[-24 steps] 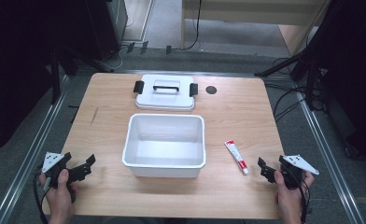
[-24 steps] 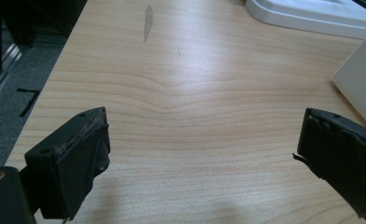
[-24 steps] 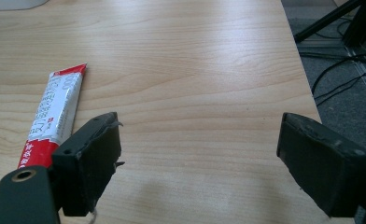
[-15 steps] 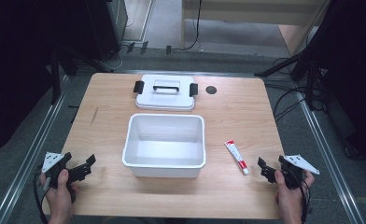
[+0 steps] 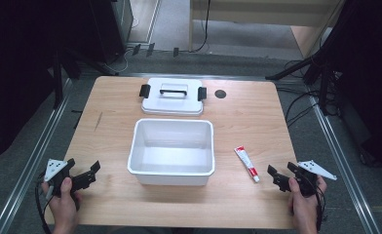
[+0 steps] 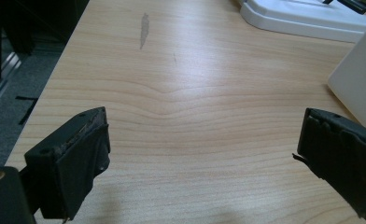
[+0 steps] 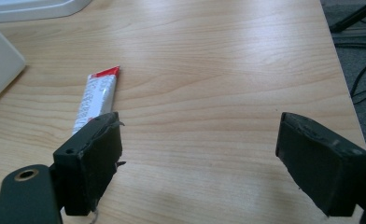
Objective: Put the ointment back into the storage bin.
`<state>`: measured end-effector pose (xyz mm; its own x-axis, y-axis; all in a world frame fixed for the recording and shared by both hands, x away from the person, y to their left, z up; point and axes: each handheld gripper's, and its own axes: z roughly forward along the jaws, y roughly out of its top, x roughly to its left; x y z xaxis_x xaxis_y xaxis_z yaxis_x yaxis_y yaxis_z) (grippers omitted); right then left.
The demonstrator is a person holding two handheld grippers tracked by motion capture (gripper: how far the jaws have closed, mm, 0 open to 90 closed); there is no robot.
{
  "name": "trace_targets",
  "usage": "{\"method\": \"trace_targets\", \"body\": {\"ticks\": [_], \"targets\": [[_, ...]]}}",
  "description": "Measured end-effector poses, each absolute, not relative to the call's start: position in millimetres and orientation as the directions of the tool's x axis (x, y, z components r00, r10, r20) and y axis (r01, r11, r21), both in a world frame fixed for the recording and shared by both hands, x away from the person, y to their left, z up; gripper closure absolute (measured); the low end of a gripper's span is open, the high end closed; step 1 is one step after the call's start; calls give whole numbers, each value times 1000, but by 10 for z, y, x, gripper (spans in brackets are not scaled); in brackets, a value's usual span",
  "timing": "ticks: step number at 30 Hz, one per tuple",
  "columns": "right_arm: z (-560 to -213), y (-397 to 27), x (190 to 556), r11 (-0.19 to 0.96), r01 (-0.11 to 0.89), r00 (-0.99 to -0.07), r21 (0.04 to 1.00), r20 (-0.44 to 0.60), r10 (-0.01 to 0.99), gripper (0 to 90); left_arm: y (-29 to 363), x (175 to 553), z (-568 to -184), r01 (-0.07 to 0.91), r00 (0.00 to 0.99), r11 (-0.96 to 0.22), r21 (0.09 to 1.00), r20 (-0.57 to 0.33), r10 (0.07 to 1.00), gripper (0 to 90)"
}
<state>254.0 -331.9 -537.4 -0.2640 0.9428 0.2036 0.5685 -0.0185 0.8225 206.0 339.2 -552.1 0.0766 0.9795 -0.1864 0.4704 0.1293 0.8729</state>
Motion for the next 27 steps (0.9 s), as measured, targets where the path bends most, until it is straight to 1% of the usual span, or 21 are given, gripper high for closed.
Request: {"method": "trace_targets", "body": {"ticks": [4, 7, 8, 10, 11, 12, 13, 14, 16, 17, 18, 19, 20, 24, 25, 27], "targets": [[-5236, -3261, 2527, 16, 581, -300, 814, 196, 933, 147, 3414, 2069, -5527, 474, 80, 146, 868, -208, 975, 29], [-5153, -3222, 2543, 62, 602, -330, 796, 178, 927, 146, 3414, 2069, -5527, 474, 74, 149, 868, -207, 975, 29], [-5153, -3222, 2543, 62, 602, -330, 796, 178, 927, 146, 3409, 2073, -5527, 476, 69, 146, 867, -202, 977, 29], [-5087, -3181, 2570, 120, 631, -366, 767, 157, 917, 146, 3389, 2081, -5525, 480, 71, 133, 867, -190, 979, 29], [-5087, -3181, 2570, 120, 631, -366, 767, 157, 917, 146, 3389, 2081, -5525, 480, 71, 133, 867, -190, 979, 29], [-5042, -3151, 2591, 156, 654, -387, 740, 151, 910, 147, 3392, 2078, -5524, 478, 68, 138, 867, -193, 979, 29], [-5042, -3151, 2591, 156, 654, -387, 740, 151, 910, 147, 3392, 2078, -5524, 478, 68, 138, 867, -193, 979, 29], [-5007, -3114, 2621, 188, 688, -398, 701, 148, 905, 148, 3391, 2080, -5525, 476, 59, 142, 868, -193, 979, 29], [-4973, -3071, 2647, 227, 714, -418, 662, 143, 897, 148, 3383, 2080, -5523, 477, 56, 133, 869, -181, 982, 29], [-4973, -3071, 2647, 227, 714, -418, 662, 143, 897, 148, 3372, 2078, -5521, 478, 55, 124, 870, -170, 984, 29], [-4942, -3018, 2672, 264, 735, -430, 625, 129, 893, 148, 3363, 2077, -5519, 477, 56, 113, 872, -159, 986, 29], [-4925, -2991, 2683, 281, 745, -436, 605, 124, 891, 148, 3342, 2073, -5517, 472, 60, 93, 876, -137, 989, 30], [-4909, -2967, 2698, 295, 752, -445, 590, 123, 887, 148, 3342, 2073, -5517, 472, 60, 93, 876, -137, 989, 30], [-4852, -2896, 2768, 317, 793, -440, 521, 130, 889, 148, 3335, 2072, -5517, 469, 81, 83, 879, -136, 987, 30], [-4852, -2896, 2768, 317, 793, -440, 521, 130, 889, 148, 3335, 2072, -5517, 469, 81, 83, 879, -136, 987, 30], [-4809, -2849, 2839, 327, 827, -425, 458, 128, 896, 155, 3353, 2075, -5518, 473, 86, 95, 876, -153, 985, 30]]}}
